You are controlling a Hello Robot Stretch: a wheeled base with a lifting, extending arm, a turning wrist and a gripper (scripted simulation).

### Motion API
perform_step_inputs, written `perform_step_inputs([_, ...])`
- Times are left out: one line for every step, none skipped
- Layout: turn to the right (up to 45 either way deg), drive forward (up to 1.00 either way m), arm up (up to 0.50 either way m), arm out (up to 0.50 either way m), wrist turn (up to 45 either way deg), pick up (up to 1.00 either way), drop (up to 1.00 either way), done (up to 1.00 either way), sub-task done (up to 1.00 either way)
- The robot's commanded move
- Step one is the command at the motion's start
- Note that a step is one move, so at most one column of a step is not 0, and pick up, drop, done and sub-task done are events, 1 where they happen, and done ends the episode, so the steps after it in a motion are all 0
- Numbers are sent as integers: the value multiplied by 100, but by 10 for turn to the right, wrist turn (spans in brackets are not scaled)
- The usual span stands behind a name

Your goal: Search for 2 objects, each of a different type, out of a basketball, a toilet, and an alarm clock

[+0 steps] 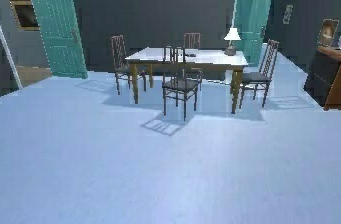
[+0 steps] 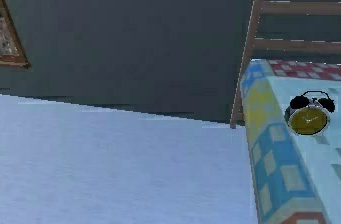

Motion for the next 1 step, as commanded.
perform_step_inputs([150, 0, 0, 0, 0, 0, 0, 0, 0])
